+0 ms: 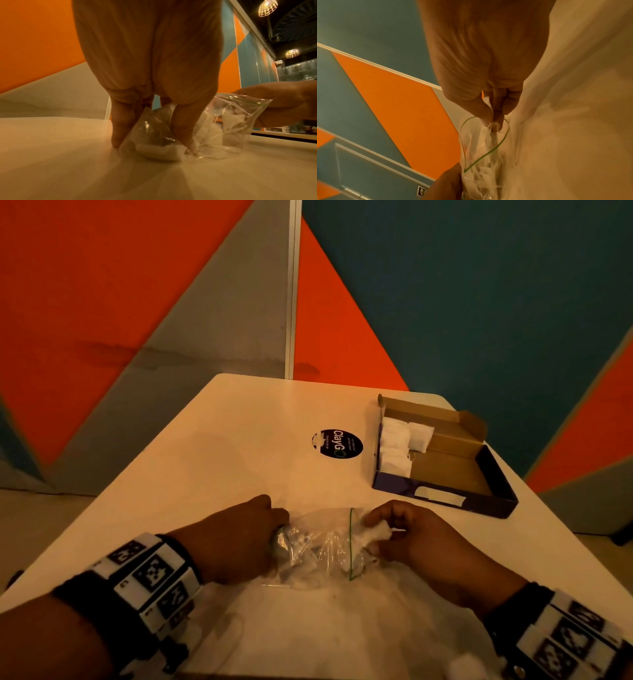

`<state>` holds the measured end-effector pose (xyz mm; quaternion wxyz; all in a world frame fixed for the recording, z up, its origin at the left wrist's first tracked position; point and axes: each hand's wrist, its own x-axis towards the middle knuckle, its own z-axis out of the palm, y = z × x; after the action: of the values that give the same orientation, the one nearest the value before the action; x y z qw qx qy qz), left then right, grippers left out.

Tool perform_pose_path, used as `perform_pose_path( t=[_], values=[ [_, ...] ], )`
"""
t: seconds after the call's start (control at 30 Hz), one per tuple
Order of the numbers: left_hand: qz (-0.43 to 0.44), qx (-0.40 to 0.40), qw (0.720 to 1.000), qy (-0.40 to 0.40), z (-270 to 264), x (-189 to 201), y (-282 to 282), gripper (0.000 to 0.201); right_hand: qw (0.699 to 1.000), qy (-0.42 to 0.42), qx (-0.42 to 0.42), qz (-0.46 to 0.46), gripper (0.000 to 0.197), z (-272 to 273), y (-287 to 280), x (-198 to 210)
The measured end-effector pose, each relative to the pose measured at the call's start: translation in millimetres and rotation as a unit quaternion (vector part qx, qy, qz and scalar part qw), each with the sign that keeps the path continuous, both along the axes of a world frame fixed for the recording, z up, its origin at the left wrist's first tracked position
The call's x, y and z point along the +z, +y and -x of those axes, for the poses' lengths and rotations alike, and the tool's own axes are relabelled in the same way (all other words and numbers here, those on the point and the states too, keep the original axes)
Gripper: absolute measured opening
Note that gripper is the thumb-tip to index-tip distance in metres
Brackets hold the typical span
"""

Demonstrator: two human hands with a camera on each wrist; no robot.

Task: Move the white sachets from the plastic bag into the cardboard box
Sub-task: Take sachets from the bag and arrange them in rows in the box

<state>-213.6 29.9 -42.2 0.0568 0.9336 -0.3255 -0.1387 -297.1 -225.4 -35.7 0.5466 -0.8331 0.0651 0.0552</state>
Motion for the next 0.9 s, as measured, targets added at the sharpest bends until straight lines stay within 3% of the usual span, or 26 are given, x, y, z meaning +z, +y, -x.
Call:
perform_pose_path(
  t=[0.4,0.6,0.67,0.73,0.9],
  values=[
    [-0.010,-0.001,1.000,-0.004,1,5,1,0.044,0.998,-0.048,-0.029,-0.012,0.039,12,-10,15],
    [0.036,0.035,0.998,0.047,8,20,4,0.080,0.986,-0.121,-0.093,-0.073,0.035,26,-24,34],
    [0.081,0.029,0.996,0.020,16,37,0,0.085,0.981,-0.139,-0.098,-0.094,0.035,28,-23,38],
    [0.174,0.027,0.984,-0.006,29,54,-12,0.073,0.978,-0.152,-0.094,-0.112,0.035,27,-18,41],
    [0.399,0.066,0.910,0.089,52,56,-47,0.045,0.978,-0.154,-0.063,-0.126,0.035,19,1,44]
  ],
)
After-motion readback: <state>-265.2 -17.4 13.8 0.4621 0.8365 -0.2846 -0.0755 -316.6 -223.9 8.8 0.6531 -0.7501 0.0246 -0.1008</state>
